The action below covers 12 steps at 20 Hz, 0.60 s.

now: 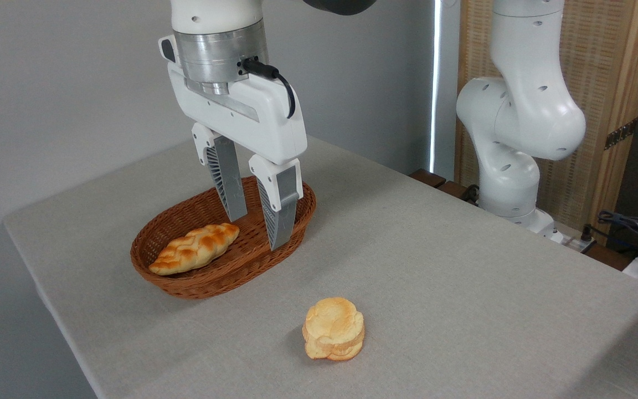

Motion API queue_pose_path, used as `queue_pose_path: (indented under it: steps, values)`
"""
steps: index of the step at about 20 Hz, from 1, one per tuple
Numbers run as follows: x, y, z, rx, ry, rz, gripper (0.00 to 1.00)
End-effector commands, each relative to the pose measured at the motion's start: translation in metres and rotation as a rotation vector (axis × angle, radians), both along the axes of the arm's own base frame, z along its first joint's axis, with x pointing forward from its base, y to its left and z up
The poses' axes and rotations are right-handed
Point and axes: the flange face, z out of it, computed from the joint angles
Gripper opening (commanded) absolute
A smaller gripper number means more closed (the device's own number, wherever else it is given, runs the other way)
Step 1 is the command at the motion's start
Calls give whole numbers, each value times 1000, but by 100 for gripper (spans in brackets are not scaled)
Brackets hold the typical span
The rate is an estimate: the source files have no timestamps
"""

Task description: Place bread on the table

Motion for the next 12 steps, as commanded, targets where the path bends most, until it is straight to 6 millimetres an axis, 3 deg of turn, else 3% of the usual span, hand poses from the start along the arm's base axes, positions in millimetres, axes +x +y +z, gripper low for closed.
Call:
queue_pose_path:
  steps: [1,7,12]
  values:
    - [2,-9,0,-6,13,-11,100]
    - [4,-35,-8,-7,27,-60,100]
    - [4,-88,-22,-11,48,-109,100]
